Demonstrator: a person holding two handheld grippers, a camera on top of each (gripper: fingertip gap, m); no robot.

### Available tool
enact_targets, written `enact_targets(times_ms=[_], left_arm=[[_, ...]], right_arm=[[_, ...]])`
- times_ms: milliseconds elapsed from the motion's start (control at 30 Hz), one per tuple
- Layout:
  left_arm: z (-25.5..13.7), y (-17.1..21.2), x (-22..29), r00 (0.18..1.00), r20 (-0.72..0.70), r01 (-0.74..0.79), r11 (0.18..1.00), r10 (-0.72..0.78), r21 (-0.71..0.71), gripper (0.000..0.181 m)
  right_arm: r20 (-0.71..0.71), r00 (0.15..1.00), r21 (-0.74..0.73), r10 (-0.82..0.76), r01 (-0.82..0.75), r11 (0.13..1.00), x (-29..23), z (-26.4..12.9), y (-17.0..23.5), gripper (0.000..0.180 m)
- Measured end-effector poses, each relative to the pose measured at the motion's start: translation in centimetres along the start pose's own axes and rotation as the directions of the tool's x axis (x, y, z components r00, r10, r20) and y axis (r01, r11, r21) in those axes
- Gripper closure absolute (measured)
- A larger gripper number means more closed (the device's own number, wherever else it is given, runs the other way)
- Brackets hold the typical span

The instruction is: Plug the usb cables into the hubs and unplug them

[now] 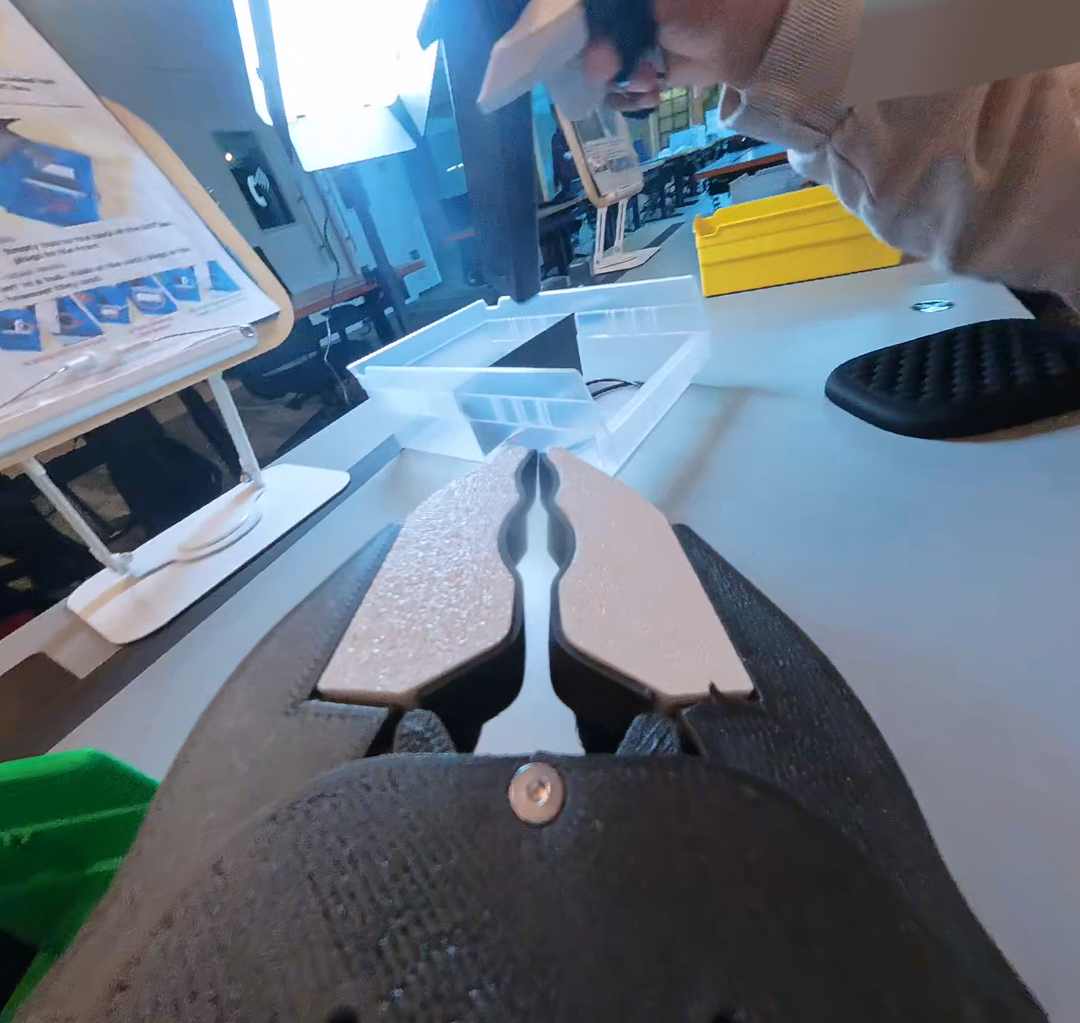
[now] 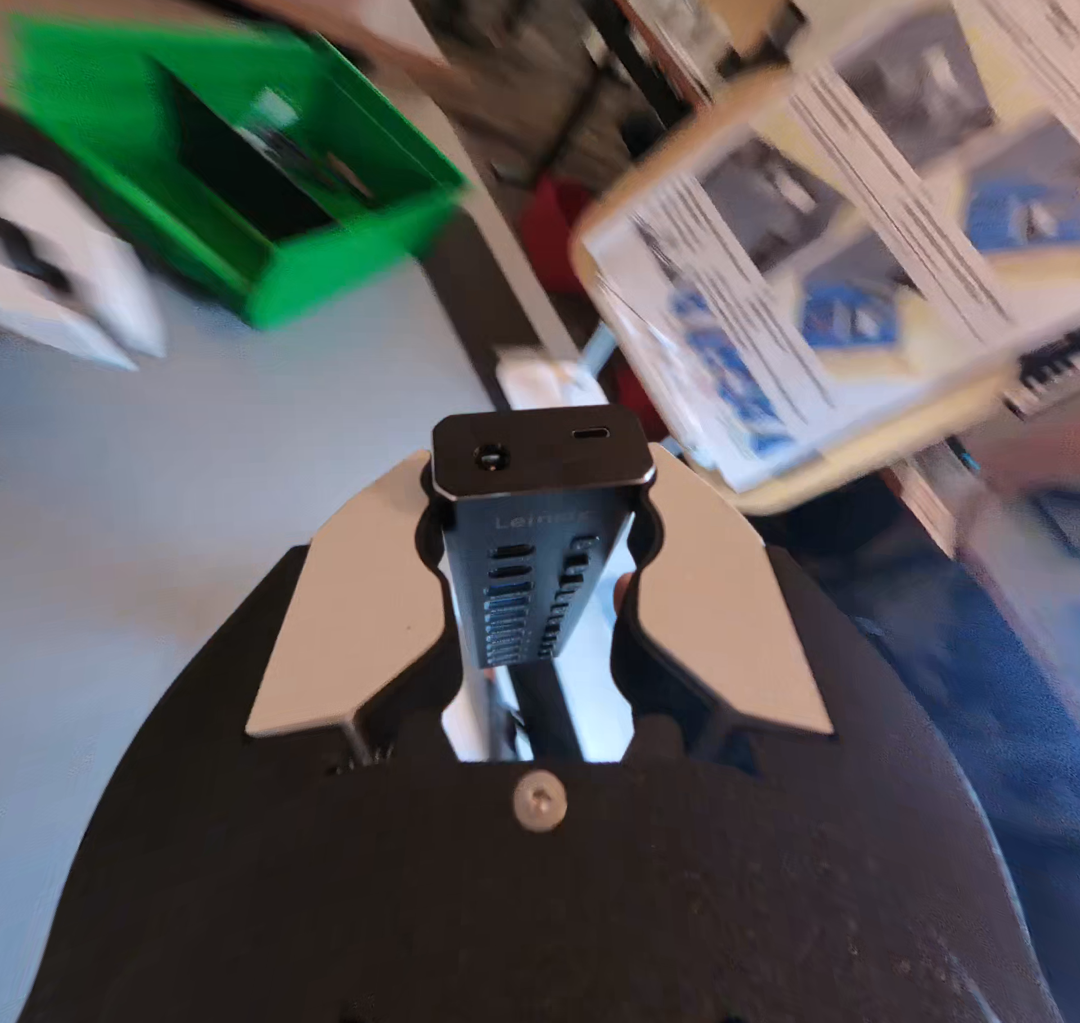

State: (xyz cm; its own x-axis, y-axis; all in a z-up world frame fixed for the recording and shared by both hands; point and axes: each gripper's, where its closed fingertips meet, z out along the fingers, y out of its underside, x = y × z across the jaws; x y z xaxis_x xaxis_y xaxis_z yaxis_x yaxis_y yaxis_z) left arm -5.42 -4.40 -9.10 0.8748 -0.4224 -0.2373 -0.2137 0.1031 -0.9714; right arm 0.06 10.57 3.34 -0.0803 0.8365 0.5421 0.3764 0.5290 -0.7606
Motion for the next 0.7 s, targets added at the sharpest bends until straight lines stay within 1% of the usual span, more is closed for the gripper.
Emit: enact_targets(times_ms=[67,167,267,333,367,433,500,600,700], left_arm=[[0.1,0.4,-0.3,1.0,0.023,0.006,0.999,-0.005,-0.032,0.18],[0.1,1.0,-0.6,0.998,0.056,-0.002,0.998,0.006,-0.07,0.18],[-0.3,1.5,-1.1,0.996,0.09,-0.004,0.995,0.013,-0.098,0.18],[-0.6,1.9,-1.3,0.995,0.1,0.002,0.994,0.009,-0.106,0.18],[-0.8,2.0,-1.4,0.994,0.105,0.007,0.994,0.005,-0.108,0.18],[-1.2,2.4,-1.6,0.994,0.11,0.027,0.993,-0.014,-0.116,0.18],[-1.6,2.7,-2.0,0.992,0.124,0.043,0.992,-0.028,-0.122,0.18],[-1.9,3.0,-2.7,0.988,0.152,0.049,0.989,-0.027,-0.137,0.18],[-2.3,3.6,-3.3,0.984,0.18,0.034,0.983,-0.001,-0.183,0.18]], right_arm=[[-0.093,0.995,-0.165,-0.029,0.013,0.986,5.0,1.4,4.0,0.117],[-0.117,0.993,-0.391,-0.021,-0.027,0.92,9.5,4.7,11.4,0.117],[-0.059,0.997,-0.544,0.049,-0.073,0.836,10.2,8.0,18.2,0.117],[-0.005,0.994,-0.603,0.113,-0.094,0.792,9.7,9.9,21.4,0.117],[0.029,0.988,-0.619,0.149,-0.099,0.779,9.3,10.7,22.5,0.117],[0.073,0.978,-0.603,0.196,-0.113,0.79,8.8,12.5,23.3,0.118],[0.104,0.968,-0.614,0.229,-0.119,0.78,8.6,13.7,23.9,0.118],[0.156,0.946,-0.67,0.283,-0.11,0.735,7.7,14.5,25.7,0.118],[0.184,0.943,-0.686,0.277,-0.079,0.723,6.5,15.0,27.0,0.118]])
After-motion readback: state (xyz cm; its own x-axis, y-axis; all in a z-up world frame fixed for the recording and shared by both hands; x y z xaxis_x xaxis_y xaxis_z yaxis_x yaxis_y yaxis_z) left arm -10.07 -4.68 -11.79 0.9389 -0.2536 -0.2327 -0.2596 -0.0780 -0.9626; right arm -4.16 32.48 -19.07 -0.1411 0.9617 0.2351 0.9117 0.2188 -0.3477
